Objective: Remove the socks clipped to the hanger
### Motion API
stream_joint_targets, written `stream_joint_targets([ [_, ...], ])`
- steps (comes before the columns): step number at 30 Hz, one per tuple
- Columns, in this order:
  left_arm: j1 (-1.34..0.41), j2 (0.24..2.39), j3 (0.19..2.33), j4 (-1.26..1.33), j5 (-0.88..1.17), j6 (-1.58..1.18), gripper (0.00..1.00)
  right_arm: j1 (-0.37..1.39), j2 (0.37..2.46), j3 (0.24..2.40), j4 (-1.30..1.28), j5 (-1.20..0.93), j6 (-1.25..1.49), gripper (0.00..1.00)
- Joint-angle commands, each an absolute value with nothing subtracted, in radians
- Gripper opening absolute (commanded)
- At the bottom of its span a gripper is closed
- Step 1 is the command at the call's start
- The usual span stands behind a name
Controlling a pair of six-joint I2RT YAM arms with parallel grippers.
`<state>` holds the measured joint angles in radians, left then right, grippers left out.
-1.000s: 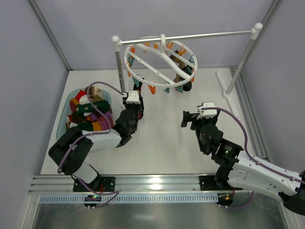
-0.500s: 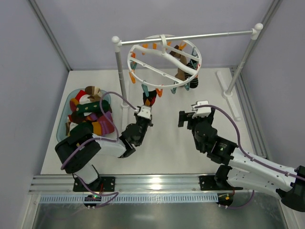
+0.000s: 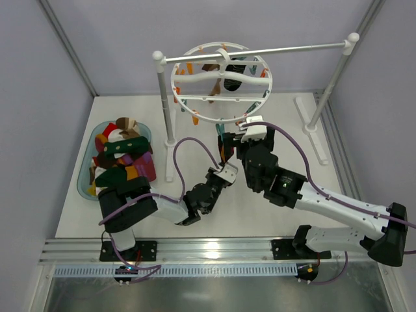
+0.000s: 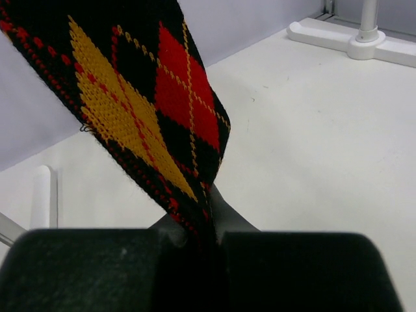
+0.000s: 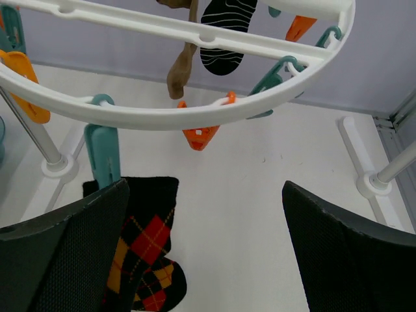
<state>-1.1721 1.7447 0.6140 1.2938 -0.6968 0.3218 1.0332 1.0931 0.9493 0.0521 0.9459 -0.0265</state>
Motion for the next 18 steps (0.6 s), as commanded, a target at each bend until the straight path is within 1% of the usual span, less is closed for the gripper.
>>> stream_joint_targets([
  [1,-1.196,1.778,0.675,1.545,-0.771,0.409,0.00,1.061,1.120,1.043,0.068,1.008,-0.078,0.99],
  [6,-1.215,1.810,0.730,1.545,-0.814,0.471,0.00,1.089,1.229,1.156,0.006,1.052,-0.081,1.00],
  [10,-1.218,1.810,0.736,1.545,-0.833,0.494,0.00,1.100,1.339,1.268,-0.089,1.080,-0.058,1.00],
  [18,-1.218,1.809,0.729,1.545,-0.838,0.506,0.00,1.127,1.462,1.400,-0.215,1.153,-0.003,1.00],
])
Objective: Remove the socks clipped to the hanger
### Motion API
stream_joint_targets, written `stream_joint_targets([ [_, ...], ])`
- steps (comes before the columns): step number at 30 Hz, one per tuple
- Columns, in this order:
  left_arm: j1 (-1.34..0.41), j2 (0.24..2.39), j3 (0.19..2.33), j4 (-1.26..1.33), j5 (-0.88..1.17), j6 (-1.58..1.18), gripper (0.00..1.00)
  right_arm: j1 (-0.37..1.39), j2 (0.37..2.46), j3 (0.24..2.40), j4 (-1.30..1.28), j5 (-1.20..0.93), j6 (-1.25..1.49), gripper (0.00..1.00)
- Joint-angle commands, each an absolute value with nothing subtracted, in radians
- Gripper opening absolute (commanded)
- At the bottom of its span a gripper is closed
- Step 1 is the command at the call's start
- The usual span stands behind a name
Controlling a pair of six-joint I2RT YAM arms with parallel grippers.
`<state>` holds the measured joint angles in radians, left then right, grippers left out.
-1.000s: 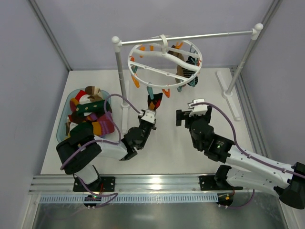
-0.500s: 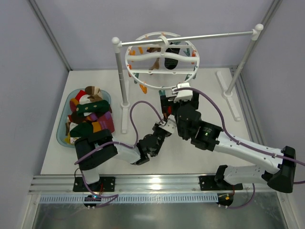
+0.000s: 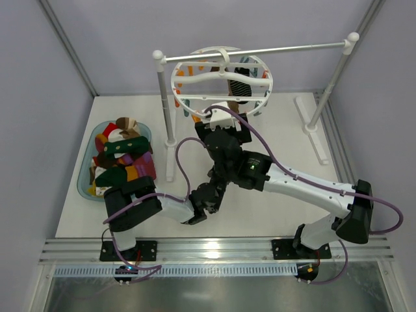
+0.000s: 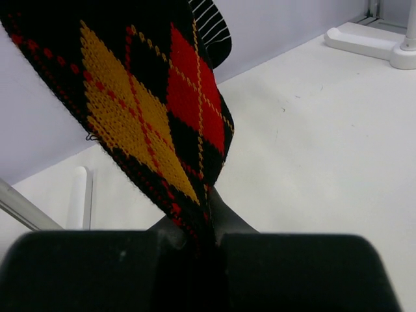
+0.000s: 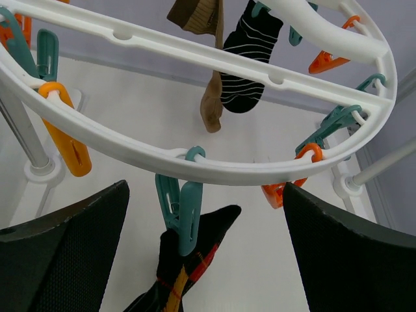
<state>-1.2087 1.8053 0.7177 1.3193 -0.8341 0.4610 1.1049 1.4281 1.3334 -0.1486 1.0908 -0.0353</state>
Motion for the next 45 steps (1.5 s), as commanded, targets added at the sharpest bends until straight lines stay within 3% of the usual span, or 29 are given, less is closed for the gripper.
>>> stream_joint_targets([
  [1,-1.219,1.809,0.729,1.545,-0.838,0.506,0.00,1.131,1.474,1.422,-0.238,1.167,-0.002,0.99],
  [10,-1.229,1.819,0.729,1.546,-0.833,0.514,0.00,1.141,1.626,1.574,-0.470,1.323,0.147,0.91],
  [24,-1.238,1.822,0.727,1.546,-0.822,0.503,0.00,1.163,1.769,1.755,-0.837,1.430,0.414,0.59],
  [31,-1.239,1.819,0.726,1.546,-0.821,0.503,0.00,1.163,1.784,1.769,-0.868,1.433,0.430,0.53],
  [34,-1.239,1.819,0.727,1.546,-0.821,0.502,0.00,1.163,1.787,1.770,-0.867,1.437,0.426,0.44],
  [38,-1.241,1.821,0.726,1.546,-0.821,0.505,0.00,1.163,1.789,1.770,-0.871,1.460,0.431,0.04],
  [45,-1.241,1.828,0.732,1.545,-0.828,0.511,0.00,1.163,1.775,1.769,-0.850,1.480,0.413,0.04],
])
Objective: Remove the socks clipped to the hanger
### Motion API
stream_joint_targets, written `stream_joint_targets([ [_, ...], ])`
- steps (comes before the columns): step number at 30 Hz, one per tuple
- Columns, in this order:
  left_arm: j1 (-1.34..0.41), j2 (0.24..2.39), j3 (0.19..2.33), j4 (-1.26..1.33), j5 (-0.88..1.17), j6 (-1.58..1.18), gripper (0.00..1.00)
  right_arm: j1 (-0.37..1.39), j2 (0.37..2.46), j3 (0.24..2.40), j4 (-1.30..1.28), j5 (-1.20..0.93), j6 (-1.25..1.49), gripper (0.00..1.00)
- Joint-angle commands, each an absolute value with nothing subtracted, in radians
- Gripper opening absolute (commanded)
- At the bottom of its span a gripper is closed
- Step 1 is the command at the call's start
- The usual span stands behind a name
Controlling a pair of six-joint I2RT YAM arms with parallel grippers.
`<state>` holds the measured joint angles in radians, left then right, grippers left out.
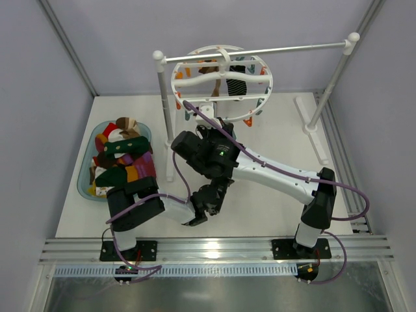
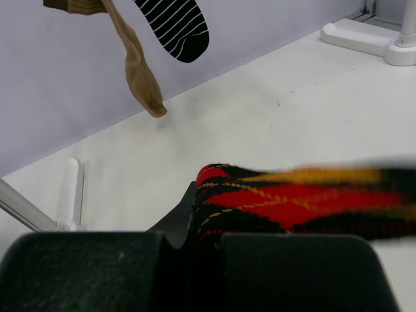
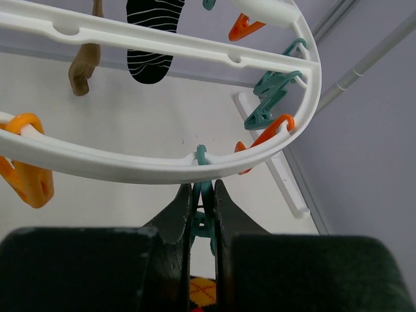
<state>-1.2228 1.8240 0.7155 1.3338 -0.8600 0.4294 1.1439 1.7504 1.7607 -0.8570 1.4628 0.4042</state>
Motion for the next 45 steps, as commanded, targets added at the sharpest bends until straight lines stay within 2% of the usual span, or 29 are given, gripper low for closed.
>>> stream_joint_targets([
  [1,-1.241,1.832,0.732,1.546,-0.828,0.511,0.00,1.163,1.770,1.769,-0.842,1.485,0.400,0.04],
  [6,-1.241,1.839,0.730,1.546,-0.844,0.512,0.00,1.163,1.710,1.701,-0.685,1.467,0.275,0.04],
  [7,-1.239,1.838,0.729,1.546,-0.860,0.514,0.00,1.163,1.701,1.688,-0.661,1.462,0.261,0.09],
  [8,-1.239,1.835,0.729,1.546,-0.870,0.517,0.00,1.163,1.695,1.674,-0.644,1.436,0.247,0.24],
  [9,-1.238,1.833,0.726,1.546,-0.879,0.517,0.00,1.161,1.680,1.649,-0.623,1.425,0.242,0.46],
  [10,-1.230,1.832,0.724,1.546,-0.888,0.514,0.00,1.161,1.671,1.634,-0.609,1.419,0.236,0.79],
  [11,-1.227,1.825,0.719,1.546,-0.893,0.509,0.00,1.163,1.661,1.620,-0.595,1.411,0.227,0.88],
  [13,-1.213,1.815,0.701,1.546,-0.899,0.488,0.00,1.163,1.632,1.580,-0.568,1.393,0.226,1.00],
  [17,-1.158,1.760,0.644,1.546,-0.907,0.434,0.00,1.163,1.546,1.478,-0.508,1.355,0.213,1.00],
  [23,-1.049,1.614,0.525,1.476,-0.908,0.284,0.00,1.161,1.263,1.146,-0.175,1.161,0.078,1.00],
  [27,-0.895,1.459,0.518,1.137,-0.804,0.035,0.00,1.154,1.114,0.962,-0.048,1.134,0.060,1.00],
  [29,-0.760,1.354,0.520,0.943,-0.659,-0.098,0.00,1.140,1.051,0.919,-0.023,1.117,0.052,1.00],
  [31,-0.654,1.300,0.518,0.866,-0.600,-0.202,0.00,1.128,1.014,0.861,-0.005,1.101,0.049,1.00],
  [39,-0.479,1.065,0.583,0.462,-0.684,-0.343,0.00,0.978,0.829,0.677,0.086,0.941,0.078,1.00],
  [45,-0.449,0.843,0.587,0.257,-0.777,-0.416,0.00,0.856,0.733,0.604,0.074,0.833,0.123,1.00],
])
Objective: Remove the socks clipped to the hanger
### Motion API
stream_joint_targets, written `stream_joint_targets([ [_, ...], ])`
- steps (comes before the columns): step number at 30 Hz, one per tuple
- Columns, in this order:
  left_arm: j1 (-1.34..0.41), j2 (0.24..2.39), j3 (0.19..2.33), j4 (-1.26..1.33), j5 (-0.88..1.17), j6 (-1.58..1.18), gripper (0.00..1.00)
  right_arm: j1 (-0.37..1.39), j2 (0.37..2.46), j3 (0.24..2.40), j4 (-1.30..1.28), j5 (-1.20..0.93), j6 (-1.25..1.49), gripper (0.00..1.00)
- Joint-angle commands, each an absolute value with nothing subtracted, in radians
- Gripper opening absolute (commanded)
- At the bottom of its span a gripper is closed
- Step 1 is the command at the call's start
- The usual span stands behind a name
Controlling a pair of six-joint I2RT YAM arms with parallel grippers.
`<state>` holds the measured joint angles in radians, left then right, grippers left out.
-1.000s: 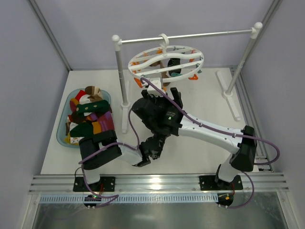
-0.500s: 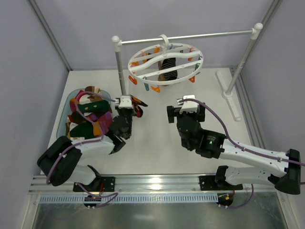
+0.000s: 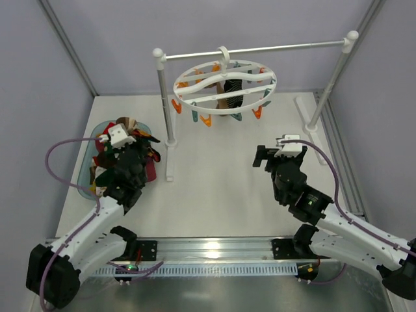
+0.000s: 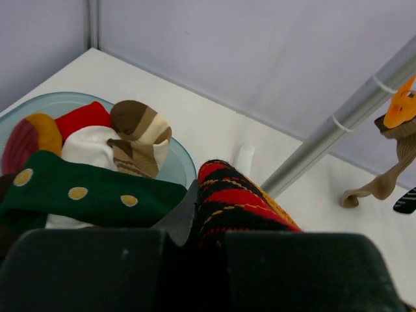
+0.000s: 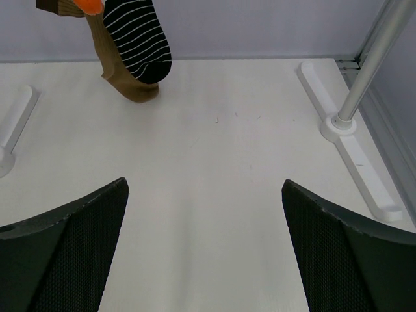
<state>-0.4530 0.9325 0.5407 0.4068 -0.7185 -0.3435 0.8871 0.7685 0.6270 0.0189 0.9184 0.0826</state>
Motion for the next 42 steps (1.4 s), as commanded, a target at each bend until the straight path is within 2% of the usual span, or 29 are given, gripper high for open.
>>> stream_joint_targets([
  [1,-0.449,0.789,0.592,0.206,-0.788,-0.414,0.00,0.847,0.726,0.597,0.080,0.804,0.126,1.00],
  [6,-0.448,0.723,0.630,0.114,-0.899,-0.388,0.00,0.827,0.690,0.584,0.066,0.776,0.138,0.99],
  [10,-0.382,0.753,0.604,0.187,-1.034,-0.370,0.00,0.822,0.660,0.572,0.060,0.756,0.146,1.00],
  [18,-0.086,0.965,0.563,0.163,-0.862,-0.615,0.00,0.819,0.617,0.537,0.048,0.735,0.166,1.00],
  [25,-0.061,1.012,0.551,0.135,-0.908,-0.698,0.01,0.815,0.591,0.523,0.044,0.744,0.167,1.00],
  [26,-0.061,1.012,0.549,0.129,-0.905,-0.703,0.10,0.815,0.583,0.520,0.044,0.747,0.167,1.00],
  [27,-0.063,1.012,0.549,0.121,-0.900,-0.709,0.14,0.815,0.578,0.517,0.044,0.749,0.169,1.00],
  [29,-0.061,1.017,0.540,0.117,-0.885,-0.712,0.35,0.813,0.566,0.511,0.043,0.750,0.169,1.00],
  [30,-0.063,1.019,0.540,0.109,-0.871,-0.713,0.49,0.813,0.560,0.511,0.041,0.753,0.170,1.00],
  [31,-0.061,1.022,0.540,0.100,-0.867,-0.716,0.79,0.813,0.555,0.511,0.038,0.753,0.172,1.00],
  [32,-0.061,1.025,0.546,0.069,-0.862,-0.719,0.89,0.813,0.552,0.508,0.034,0.752,0.173,1.00],
  [34,-0.061,1.017,0.551,0.046,-0.847,-0.730,1.00,0.813,0.543,0.508,0.028,0.746,0.176,1.00],
  [42,-0.064,0.852,0.552,-0.029,-0.838,-0.724,1.00,0.813,0.561,0.514,0.023,0.735,0.179,1.00],
])
